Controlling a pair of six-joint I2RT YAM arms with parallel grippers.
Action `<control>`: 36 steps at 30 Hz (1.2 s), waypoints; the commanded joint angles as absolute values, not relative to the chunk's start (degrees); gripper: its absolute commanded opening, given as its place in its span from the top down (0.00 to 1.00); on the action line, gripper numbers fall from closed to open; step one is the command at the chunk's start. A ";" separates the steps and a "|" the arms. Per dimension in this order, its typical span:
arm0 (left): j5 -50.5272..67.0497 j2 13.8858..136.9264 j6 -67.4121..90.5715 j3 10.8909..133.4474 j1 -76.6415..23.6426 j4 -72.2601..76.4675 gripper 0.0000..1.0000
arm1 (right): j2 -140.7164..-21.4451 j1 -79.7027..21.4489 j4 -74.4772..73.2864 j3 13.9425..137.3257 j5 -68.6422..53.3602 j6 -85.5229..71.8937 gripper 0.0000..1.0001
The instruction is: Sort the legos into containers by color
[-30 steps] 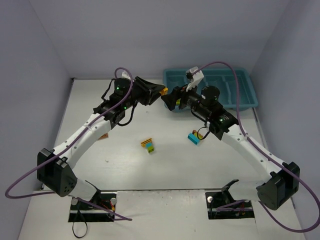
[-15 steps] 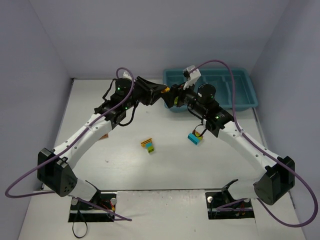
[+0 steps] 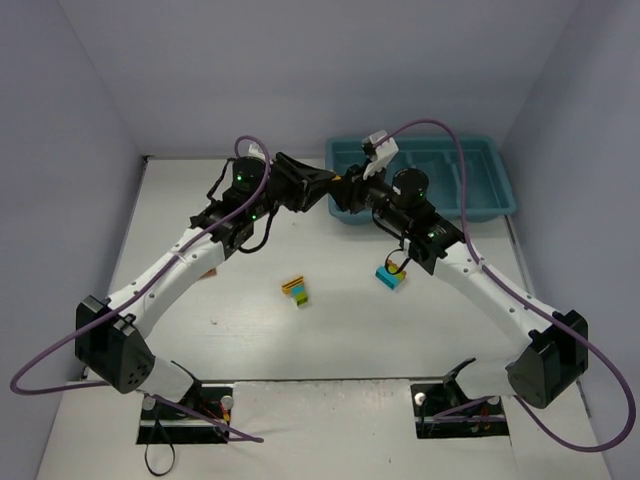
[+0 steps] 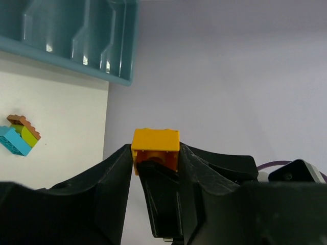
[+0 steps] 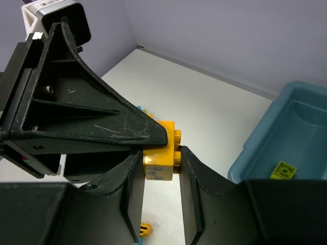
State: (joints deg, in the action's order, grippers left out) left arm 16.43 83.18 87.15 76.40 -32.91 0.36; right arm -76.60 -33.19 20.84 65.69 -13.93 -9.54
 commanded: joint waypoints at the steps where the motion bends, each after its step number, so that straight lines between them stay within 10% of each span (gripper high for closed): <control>1: 15.91 80.95 86.93 78.31 -33.13 3.35 0.64 | -76.11 -32.96 26.10 67.94 -11.25 -8.27 0.97; 7: 13.28 78.93 80.79 78.14 -31.21 -5.96 0.24 | -75.32 -31.73 24.35 66.45 -7.39 -6.24 1.00; 11: 13.10 75.95 74.81 76.12 -25.24 -11.42 0.15 | -75.93 -28.49 23.03 64.69 -4.40 -5.71 1.00; 20: -1.37 71.99 44.75 75.77 -12.75 -40.76 0.14 | -86.47 -12.50 16.17 68.28 8.53 -8.44 1.00; 36: -3.60 73.91 34.72 62.84 -2.02 -41.75 0.14 | -112.49 -6.59 11.25 86.74 -4.83 -8.09 0.99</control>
